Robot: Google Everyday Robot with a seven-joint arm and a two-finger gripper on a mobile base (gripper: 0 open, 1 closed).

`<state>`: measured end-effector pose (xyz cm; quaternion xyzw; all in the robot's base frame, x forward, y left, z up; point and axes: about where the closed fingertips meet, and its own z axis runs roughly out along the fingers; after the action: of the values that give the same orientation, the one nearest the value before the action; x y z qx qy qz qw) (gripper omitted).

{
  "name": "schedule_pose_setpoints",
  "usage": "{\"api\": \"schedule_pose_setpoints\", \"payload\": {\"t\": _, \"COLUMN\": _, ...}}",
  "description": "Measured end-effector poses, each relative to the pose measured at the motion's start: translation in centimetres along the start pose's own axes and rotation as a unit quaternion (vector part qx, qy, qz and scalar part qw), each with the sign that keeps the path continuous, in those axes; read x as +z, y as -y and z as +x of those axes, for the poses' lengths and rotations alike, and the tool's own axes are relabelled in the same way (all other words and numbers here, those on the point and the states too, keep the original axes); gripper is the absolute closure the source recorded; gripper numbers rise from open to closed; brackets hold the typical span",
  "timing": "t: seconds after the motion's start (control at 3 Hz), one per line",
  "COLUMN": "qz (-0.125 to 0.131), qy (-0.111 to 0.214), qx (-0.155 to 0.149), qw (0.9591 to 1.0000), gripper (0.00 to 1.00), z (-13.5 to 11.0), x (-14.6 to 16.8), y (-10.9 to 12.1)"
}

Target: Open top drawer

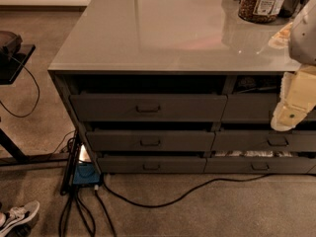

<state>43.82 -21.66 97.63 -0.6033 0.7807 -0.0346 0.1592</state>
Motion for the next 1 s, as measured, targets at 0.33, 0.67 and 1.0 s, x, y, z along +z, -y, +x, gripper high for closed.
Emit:
{"api": "schedule_pose_setpoints", "payload": {"t": 0.33, "qz": 0.000, "qy": 0.000, "qx": 0.000, "qw": 1.0000, "gripper": 0.00, "z": 0.0, "x": 0.0, "y": 0.0}}
{"api": "schedule_pose_setpoints", "payload": {"t": 0.67, "qz": -0.009, "qy": 0.006, "qx": 0.001, "qw": 0.9999, "gripper": 0.00, "z": -0.7, "x": 3.4, "y": -1.0}}
{"api": "schedule_pose_setpoints", "payload": {"t": 1.0, "qz": -0.051, "qy": 0.053, "qx": 0.007, "qw": 0.9973, "gripper": 0.00, "z": -2.0, "x": 11.1, "y": -3.7}}
